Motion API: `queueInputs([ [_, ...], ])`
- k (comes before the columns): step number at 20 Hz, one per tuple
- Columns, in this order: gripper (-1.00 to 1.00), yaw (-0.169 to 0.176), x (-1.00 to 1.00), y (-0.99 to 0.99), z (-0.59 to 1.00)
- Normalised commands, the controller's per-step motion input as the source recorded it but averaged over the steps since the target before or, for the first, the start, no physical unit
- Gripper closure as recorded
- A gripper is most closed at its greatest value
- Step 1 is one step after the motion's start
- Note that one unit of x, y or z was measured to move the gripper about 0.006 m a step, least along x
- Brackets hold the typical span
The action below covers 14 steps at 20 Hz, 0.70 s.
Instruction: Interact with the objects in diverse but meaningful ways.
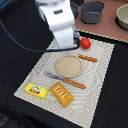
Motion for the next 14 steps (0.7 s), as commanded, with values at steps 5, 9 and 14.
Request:
queueInputs([
  [5, 1.0, -0.028, 0.54, 0.03, -0.14],
  [9, 1.0, -0.004, 0.33, 0.0, -0.23],
  [14, 1.0, 0.0, 0.28, 0.0, -0.26],
])
